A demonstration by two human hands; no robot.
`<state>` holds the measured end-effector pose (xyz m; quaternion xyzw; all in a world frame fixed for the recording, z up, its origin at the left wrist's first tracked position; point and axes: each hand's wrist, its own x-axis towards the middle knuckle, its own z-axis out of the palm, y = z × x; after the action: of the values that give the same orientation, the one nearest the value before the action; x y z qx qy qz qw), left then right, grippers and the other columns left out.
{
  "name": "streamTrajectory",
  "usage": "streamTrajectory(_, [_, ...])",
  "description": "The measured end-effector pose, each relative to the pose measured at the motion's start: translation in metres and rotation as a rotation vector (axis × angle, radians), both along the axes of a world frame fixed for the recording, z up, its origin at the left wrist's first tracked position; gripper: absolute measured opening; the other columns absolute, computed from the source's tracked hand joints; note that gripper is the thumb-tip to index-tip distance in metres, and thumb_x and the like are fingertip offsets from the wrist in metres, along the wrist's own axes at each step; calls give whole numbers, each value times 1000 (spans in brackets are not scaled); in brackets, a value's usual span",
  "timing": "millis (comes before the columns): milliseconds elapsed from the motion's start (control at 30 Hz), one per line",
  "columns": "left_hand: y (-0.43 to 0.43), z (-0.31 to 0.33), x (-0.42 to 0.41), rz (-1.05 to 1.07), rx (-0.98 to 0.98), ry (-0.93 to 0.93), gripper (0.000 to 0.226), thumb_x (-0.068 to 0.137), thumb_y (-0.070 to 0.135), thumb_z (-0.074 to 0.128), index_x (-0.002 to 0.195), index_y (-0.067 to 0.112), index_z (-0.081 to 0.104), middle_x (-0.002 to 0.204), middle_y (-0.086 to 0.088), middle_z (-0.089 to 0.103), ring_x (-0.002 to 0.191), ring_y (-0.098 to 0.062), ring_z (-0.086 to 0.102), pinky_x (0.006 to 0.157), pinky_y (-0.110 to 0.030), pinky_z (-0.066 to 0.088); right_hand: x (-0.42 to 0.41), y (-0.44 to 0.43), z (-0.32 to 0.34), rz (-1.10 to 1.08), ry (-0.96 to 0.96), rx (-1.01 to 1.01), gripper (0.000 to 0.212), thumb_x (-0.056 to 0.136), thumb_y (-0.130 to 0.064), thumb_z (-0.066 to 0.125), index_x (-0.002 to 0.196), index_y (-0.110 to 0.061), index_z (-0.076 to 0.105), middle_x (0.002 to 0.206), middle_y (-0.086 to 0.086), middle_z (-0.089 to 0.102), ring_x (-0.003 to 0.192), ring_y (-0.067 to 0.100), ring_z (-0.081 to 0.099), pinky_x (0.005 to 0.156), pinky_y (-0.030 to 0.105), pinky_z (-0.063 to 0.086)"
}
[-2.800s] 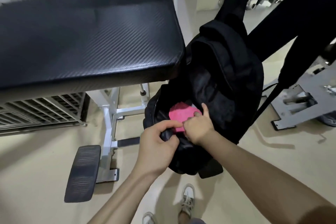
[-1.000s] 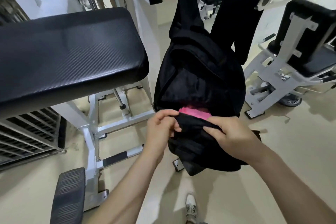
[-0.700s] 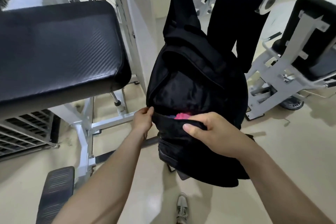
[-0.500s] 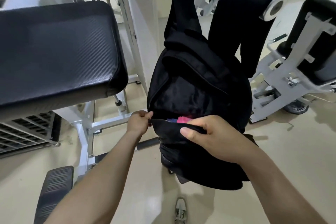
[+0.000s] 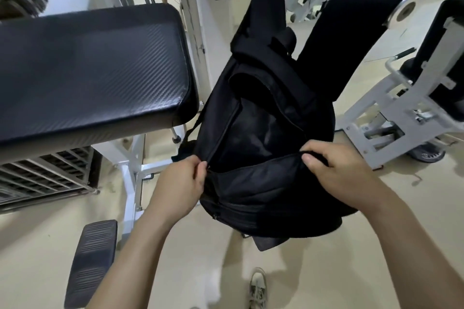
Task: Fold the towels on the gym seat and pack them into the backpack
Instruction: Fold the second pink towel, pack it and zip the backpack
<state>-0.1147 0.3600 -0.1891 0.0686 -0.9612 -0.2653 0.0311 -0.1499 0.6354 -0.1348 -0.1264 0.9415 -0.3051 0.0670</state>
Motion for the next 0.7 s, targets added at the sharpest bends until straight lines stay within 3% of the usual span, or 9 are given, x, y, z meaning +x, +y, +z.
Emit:
streamTrajectory(67, [1, 2, 8, 61, 55, 2, 35, 100, 28, 44, 66, 17, 43, 59, 0, 53, 65, -27, 51, 59, -37, 35, 12, -19, 1, 17, -15, 117, 5, 87, -24, 49, 88, -27, 52, 74, -8, 57, 80, 14, 56, 78, 35, 42])
streamTrajectory(167, [-1, -1, 18, 67, 103, -31, 38, 100, 28, 43, 63, 20, 39, 58, 2, 50, 66, -27, 51, 60, -36, 35, 40, -70, -14, 147, 194, 418, 40, 83, -51, 43, 118, -33, 49, 97, -10, 58, 101, 17, 54, 98, 39, 32])
streamTrajectory(233, [1, -1, 26, 44, 116, -57, 38, 100, 28, 43, 63, 21, 39, 59, 2, 50, 66, -26, 51, 61, -37, 36, 54, -116, -37, 229, 205, 481, 51, 87, -53, 44, 130, -25, 46, 105, -4, 60, 104, 21, 56, 96, 41, 32])
streamTrajectory(267, [2, 0, 29, 39, 125, -74, 38, 100, 28, 43, 63, 20, 40, 61, 1, 51, 68, -26, 51, 63, -37, 36, 58, -135, -49, 256, 219, 515, 43, 89, -44, 51, 125, -20, 51, 100, -2, 63, 97, 21, 59, 86, 38, 36])
streamTrajectory(333, [0, 0, 33, 60, 186, -108, 37, 100, 28, 43, 65, 18, 43, 66, -1, 55, 71, -25, 53, 67, -37, 40, 60, -156, -61, 212, 328, 487, 19, 75, -27, 75, 88, -19, 64, 71, -3, 64, 63, 17, 63, 61, 31, 40])
streamTrajectory(367, [-2, 1, 35, 70, 217, -120, 36, 100, 28, 44, 65, 18, 46, 67, -1, 56, 71, -25, 54, 67, -37, 42, 59, -157, -62, 190, 323, 441, 23, 64, -25, 84, 71, -21, 62, 58, -4, 60, 49, 16, 59, 52, 27, 39])
streamTrajectory(433, [-5, 4, 35, 48, 197, -117, 34, 98, 30, 46, 67, 18, 51, 65, -1, 59, 69, -23, 55, 65, -36, 43, 58, -153, -58, 119, 336, 408, 32, 55, -27, 89, 56, -22, 57, 47, -5, 55, 37, 16, 53, 44, 22, 32])
streamTrajectory(600, [3, 34, 25, -158, -123, -28, 35, 99, 30, 40, 70, 12, 47, 67, -4, 55, 68, -27, 53, 58, -35, 32, 50, -147, -40, 55, 487, 247, 31, 64, -14, 83, 60, -16, 53, 44, 0, 53, 34, 24, 52, 36, 24, 31])
streamTrajectory(700, [9, 56, 25, -237, -228, 51, 36, 100, 32, 36, 71, 13, 46, 65, 1, 50, 65, -23, 46, 59, -33, 29, 49, -141, -28, 13, 513, 91, 15, 85, -21, 52, 73, -13, 47, 48, 1, 52, 36, 25, 49, 33, 30, 34])
